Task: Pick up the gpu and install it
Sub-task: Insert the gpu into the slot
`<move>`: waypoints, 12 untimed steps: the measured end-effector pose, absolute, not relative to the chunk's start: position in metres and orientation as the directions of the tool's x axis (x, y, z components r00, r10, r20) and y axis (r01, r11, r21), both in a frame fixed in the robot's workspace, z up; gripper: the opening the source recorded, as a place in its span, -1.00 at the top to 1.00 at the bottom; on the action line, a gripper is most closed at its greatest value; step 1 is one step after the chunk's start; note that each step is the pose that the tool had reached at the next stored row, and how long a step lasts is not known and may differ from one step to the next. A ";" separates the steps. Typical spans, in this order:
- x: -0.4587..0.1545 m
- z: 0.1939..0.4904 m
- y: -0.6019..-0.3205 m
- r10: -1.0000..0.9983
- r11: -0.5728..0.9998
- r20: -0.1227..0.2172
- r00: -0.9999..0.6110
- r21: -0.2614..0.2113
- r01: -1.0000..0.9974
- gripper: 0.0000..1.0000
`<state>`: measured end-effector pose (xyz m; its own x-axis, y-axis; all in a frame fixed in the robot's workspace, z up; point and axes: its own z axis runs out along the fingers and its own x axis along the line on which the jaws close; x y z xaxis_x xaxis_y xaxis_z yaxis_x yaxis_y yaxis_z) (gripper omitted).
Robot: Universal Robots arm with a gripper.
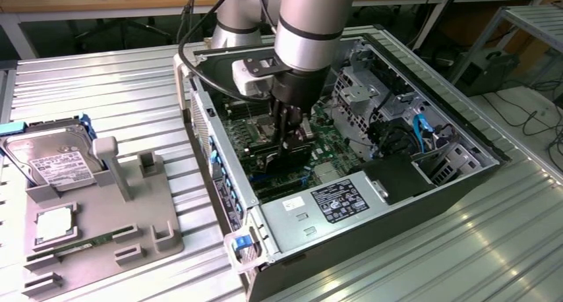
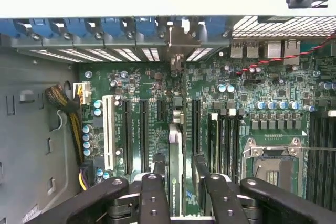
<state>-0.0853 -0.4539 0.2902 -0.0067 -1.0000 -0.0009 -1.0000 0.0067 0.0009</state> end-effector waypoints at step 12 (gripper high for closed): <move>-0.085 0.290 -0.454 -1.000 0.007 -0.001 -0.007 0.001 -1.000 0.79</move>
